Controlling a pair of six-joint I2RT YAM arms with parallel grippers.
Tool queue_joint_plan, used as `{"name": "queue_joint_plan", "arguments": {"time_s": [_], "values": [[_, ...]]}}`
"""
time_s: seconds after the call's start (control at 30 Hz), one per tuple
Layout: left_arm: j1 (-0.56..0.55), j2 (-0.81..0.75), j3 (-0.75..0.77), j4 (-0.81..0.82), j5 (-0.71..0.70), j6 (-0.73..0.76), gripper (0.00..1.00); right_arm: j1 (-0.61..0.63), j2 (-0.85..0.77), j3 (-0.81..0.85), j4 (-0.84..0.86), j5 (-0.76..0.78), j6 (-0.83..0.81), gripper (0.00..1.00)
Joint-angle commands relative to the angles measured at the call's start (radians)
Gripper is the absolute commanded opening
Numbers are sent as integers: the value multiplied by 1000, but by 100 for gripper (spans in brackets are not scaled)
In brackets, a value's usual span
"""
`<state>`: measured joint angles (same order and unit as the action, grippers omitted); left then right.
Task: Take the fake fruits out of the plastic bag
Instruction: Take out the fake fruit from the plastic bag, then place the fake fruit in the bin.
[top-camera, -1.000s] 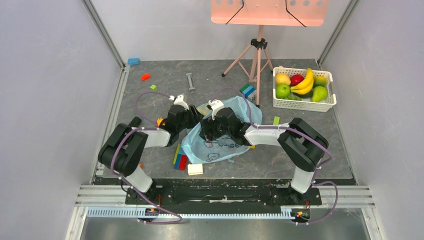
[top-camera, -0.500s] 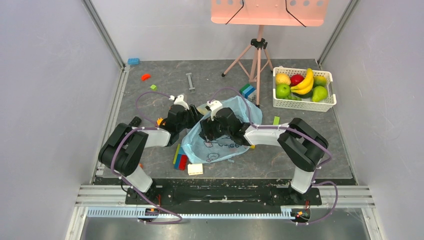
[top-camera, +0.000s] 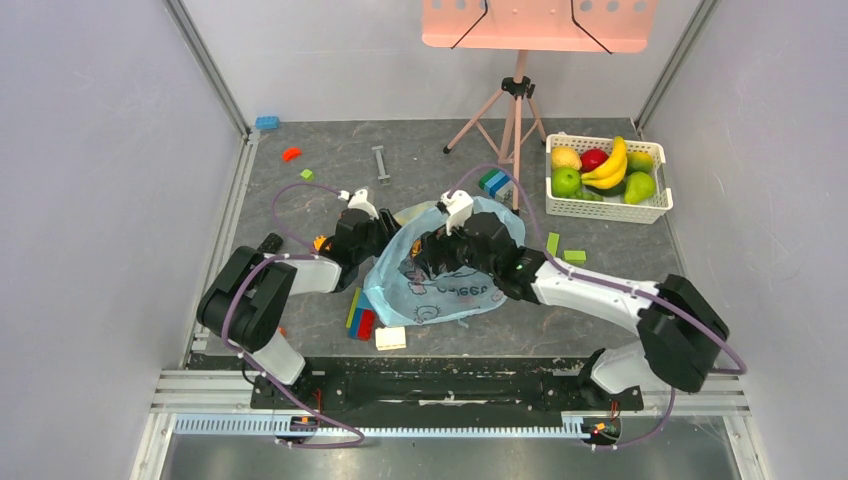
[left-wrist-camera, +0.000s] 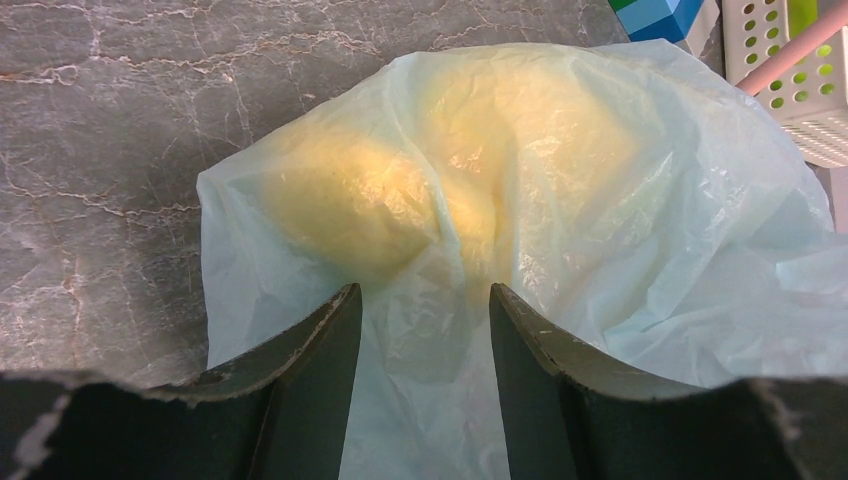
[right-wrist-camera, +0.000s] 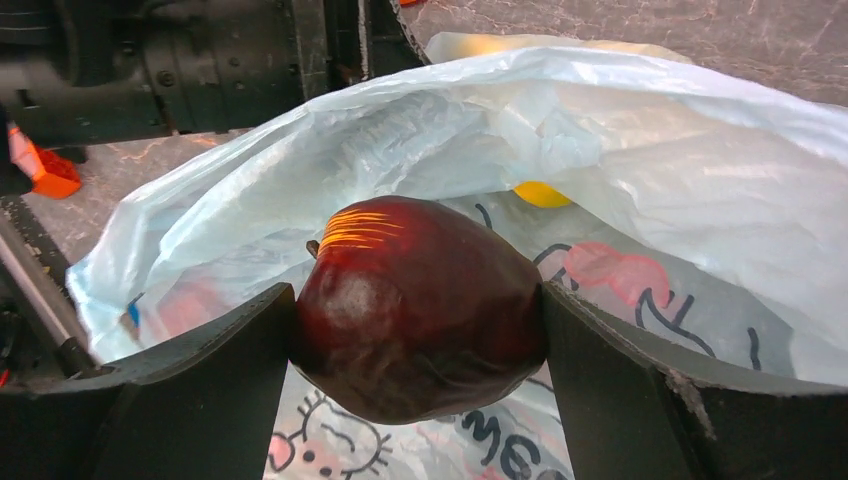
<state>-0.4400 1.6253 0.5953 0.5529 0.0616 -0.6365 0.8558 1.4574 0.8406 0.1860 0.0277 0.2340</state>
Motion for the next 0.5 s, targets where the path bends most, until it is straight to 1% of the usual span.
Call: {"name": "queue_joint_plan", "arguments": {"time_s": [0.0,0.13,0.3,0.47], "values": [[0,7,30,11,4,-29,57,5,-123,-24,-51,1,-8,82],[1,6,29,10,3,-28,57,5,-230,-8,-111,30,11,81],[1,7,29,10,4,-29,58,-5,-302,90,-253,102,8,82],[0,9,29,10,7,-32,58,-86,-335,184,-362,132,-11,82]]}}
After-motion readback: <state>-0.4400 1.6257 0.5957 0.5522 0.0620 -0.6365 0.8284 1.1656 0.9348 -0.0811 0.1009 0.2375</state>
